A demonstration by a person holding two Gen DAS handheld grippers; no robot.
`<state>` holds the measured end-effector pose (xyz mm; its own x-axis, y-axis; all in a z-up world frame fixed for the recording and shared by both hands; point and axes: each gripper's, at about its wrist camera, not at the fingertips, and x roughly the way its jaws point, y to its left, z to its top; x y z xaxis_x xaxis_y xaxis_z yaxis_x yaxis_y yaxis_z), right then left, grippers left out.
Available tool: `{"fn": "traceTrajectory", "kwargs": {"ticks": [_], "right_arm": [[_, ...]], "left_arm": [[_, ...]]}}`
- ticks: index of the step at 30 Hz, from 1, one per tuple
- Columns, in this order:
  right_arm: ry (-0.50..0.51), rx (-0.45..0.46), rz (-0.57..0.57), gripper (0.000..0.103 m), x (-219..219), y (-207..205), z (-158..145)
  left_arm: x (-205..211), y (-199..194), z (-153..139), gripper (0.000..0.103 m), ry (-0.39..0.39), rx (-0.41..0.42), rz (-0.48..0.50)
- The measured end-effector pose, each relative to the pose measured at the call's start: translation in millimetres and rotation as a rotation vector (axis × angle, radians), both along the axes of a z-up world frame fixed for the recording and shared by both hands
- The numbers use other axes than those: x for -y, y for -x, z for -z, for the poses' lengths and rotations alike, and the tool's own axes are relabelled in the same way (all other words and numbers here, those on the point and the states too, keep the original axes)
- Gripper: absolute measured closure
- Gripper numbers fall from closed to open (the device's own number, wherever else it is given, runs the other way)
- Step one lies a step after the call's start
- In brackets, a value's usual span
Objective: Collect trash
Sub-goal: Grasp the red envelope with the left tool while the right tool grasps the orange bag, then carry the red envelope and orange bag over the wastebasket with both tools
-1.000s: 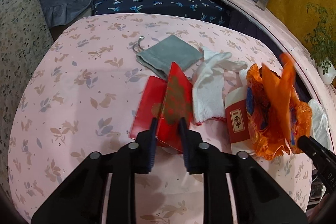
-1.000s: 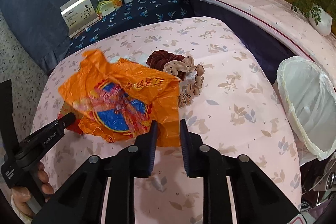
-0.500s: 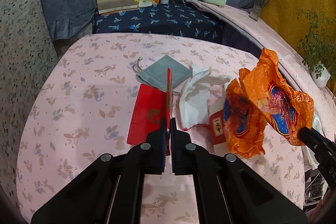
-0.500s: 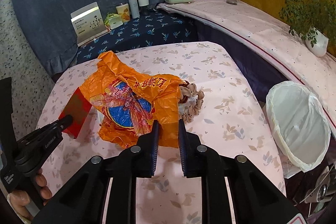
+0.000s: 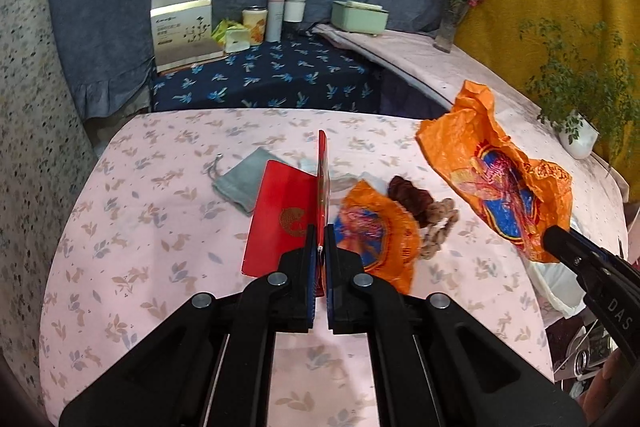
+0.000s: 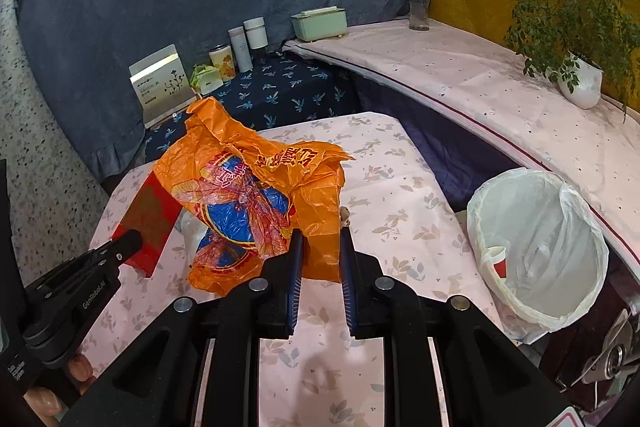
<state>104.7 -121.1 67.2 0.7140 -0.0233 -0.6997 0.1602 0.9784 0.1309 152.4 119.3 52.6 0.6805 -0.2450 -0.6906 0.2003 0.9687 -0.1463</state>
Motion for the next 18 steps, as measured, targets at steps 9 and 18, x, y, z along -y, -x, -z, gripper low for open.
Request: {"fn": "traceTrajectory", "kwargs": {"ticks": [9, 18], "right_arm": [[-0.025, 0.002, 0.070, 0.086, 37, 18, 2], [-0.041, 0.004, 0.143, 0.086, 79, 34, 6]], "left_arm": [[51, 13, -8, 0.100, -0.016, 0.017, 0.093], [103, 25, -7, 0.100, -0.042, 0.015, 0.176]]}}
